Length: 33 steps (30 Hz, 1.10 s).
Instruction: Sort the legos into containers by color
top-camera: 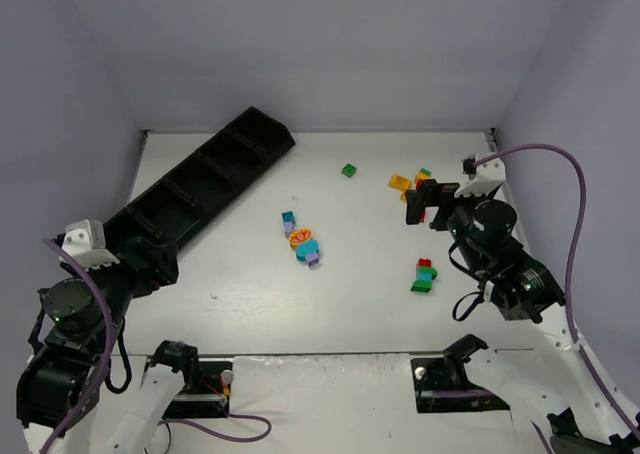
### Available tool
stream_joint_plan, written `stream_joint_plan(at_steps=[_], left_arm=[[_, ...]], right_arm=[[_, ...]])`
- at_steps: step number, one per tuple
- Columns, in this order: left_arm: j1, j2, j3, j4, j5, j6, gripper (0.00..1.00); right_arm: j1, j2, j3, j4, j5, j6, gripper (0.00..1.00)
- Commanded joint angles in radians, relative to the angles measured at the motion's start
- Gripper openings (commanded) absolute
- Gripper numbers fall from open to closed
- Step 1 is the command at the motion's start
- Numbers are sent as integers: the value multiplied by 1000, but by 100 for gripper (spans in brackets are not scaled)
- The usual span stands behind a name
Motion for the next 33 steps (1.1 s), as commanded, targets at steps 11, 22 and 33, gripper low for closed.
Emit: stream_joint_plan(at_steps=[11, 22, 33], left_arm=[[-26, 55, -71, 49, 23, -62, 92], [-26, 206, -116, 134, 39, -87, 92], [-26, 220, -121, 161, 51, -114, 92]], right_arm=[[6, 452, 144, 132, -43, -101, 100], [-55, 1045, 483, 255, -128, -164, 71], [-138, 1444, 779, 264, -190, -136, 77]])
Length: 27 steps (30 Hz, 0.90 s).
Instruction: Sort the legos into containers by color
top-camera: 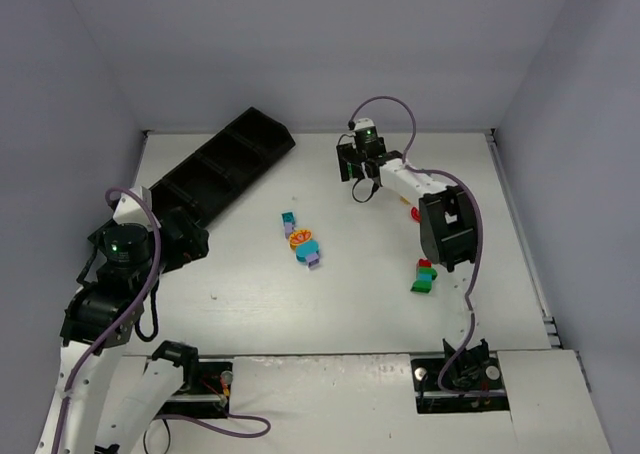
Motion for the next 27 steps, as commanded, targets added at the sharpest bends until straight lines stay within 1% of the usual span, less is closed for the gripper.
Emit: stream_joint_plan(at_steps=[1, 6, 7, 10, 14, 16, 20, 21, 24, 25, 26, 27], left_arm=[[-4, -2, 11, 71, -1, -20, 92], [-4, -9, 11, 62, -14, -20, 92], [-4, -11, 13, 57, -16, -21, 92], [-4, -17, 8, 51, -19, -25, 92], [-4, -17, 2, 46, -25, -28, 92], [-4, -14, 3, 46, -25, -29, 92], [-4, -8, 8, 46, -30, -23, 92], [-4, -5, 8, 46, -30, -20, 92], [-4, 4, 10, 48, -28, -14, 92], [-4, 7, 11, 48, -28, -12, 92], [-4, 12, 10, 49, -28, -9, 92], [-4, 18, 11, 49, -28, -8, 92]], right_arm=[[-5, 34, 100, 62, -24, -7, 77], [-19, 115, 138, 84, -61, -26, 72], [-21, 123, 143, 92, -92, -35, 69], [-21, 143, 138, 115, -135, -54, 67], [-22, 163, 141, 141, -150, -90, 65], [-27, 178, 152, 147, -161, -93, 59], [-31, 204, 183, 152, -164, -90, 51], [-31, 212, 198, 152, -167, -93, 45], [-31, 230, 219, 152, -167, -95, 35], [-31, 234, 230, 155, -167, -92, 27], [-31, 234, 235, 158, -170, -90, 22], [-30, 235, 239, 161, -173, -87, 14]])
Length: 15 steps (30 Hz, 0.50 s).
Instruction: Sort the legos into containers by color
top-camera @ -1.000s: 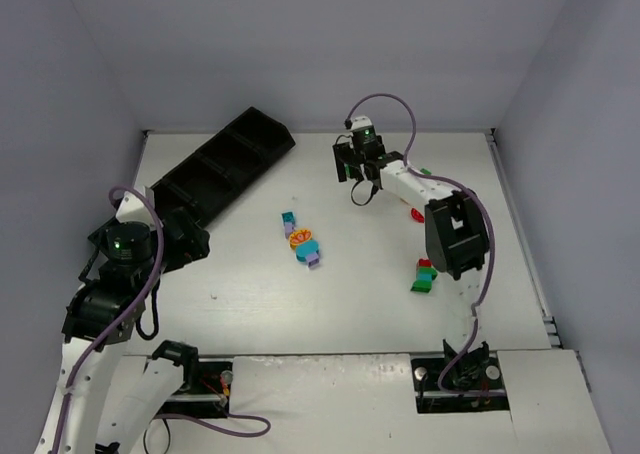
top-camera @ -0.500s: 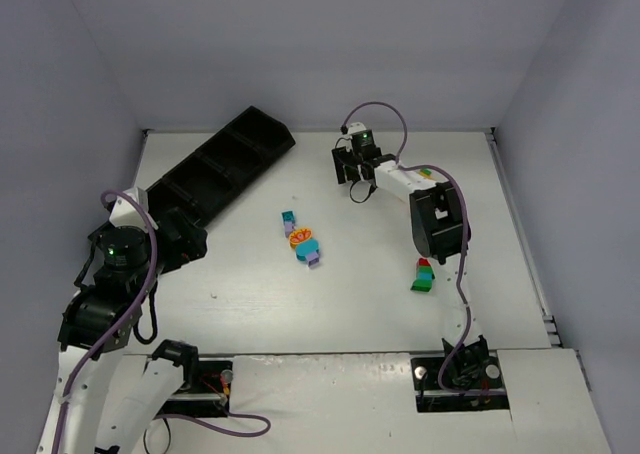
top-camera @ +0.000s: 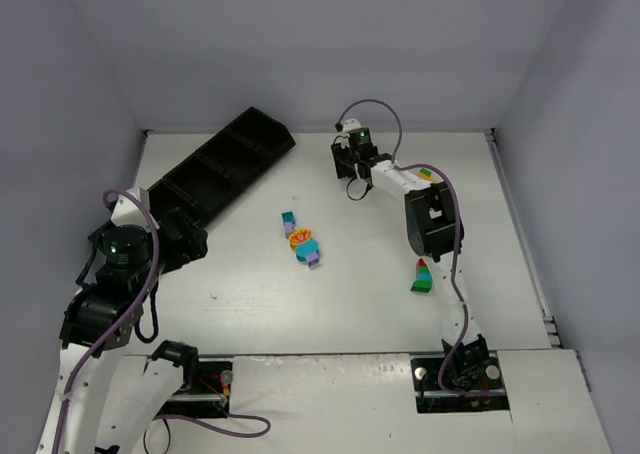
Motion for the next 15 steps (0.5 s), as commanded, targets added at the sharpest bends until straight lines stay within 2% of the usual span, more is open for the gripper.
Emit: stream_joint_plan(at_steps=[1, 4, 9, 11, 15], left_arm=[[-4, 38, 14, 47, -14, 6, 92], [-4, 50, 14, 50, -16, 6, 92], [-4, 66, 8, 58, -16, 6, 92], [-4, 67, 8, 57, -18, 7, 92], [-4, 63, 8, 53, -19, 6, 92]], right_arm=[[-7, -11, 54, 48, -26, 3, 11], [7, -30, 71, 75, -64, 21, 1], [41, -67, 73, 216, -121, 97, 0], [44, -68, 68, 281, -205, 132, 0], [53, -42, 71, 503, -293, 224, 0]])
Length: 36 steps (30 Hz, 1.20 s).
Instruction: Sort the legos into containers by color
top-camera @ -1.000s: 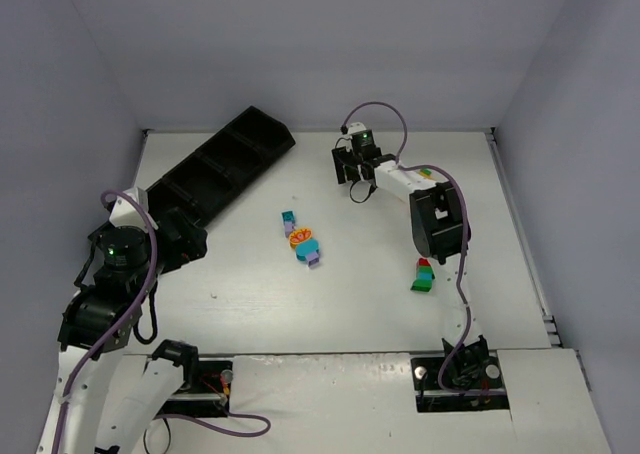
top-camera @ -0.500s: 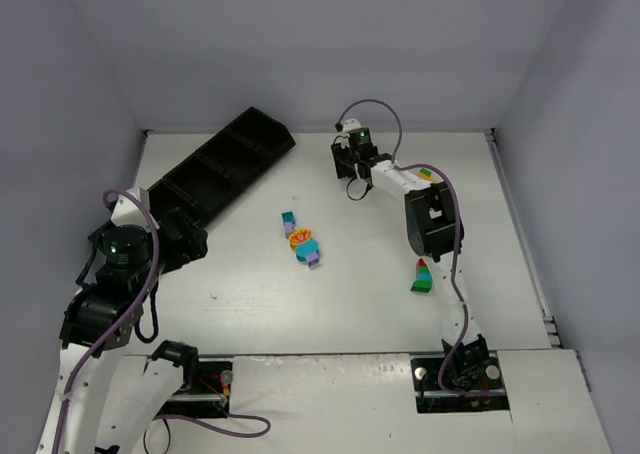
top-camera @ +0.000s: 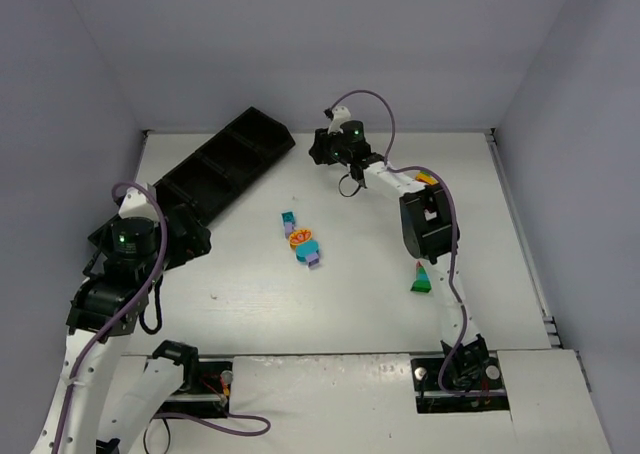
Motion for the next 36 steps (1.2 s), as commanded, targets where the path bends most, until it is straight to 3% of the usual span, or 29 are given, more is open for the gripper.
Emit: stream_joint_plan(at_steps=[1, 9, 13, 28, 36], left_arm=[[-4, 7, 8, 53, -19, 6, 92], [-4, -13, -4, 43, -6, -20, 91], [-4, -20, -5, 42, -2, -30, 92], [-4, -72, -16, 17, 35, -82, 92], [-4, -102, -15, -10, 49, -119, 92]], right_arm=[[17, -32, 58, 299, -115, 105, 0], [41, 107, 223, 497, -184, 299, 0], [67, 167, 302, 556, -188, 319, 0], [135, 321, 444, 700, -64, 242, 8], [144, 416, 559, 688, 57, 168, 19]])
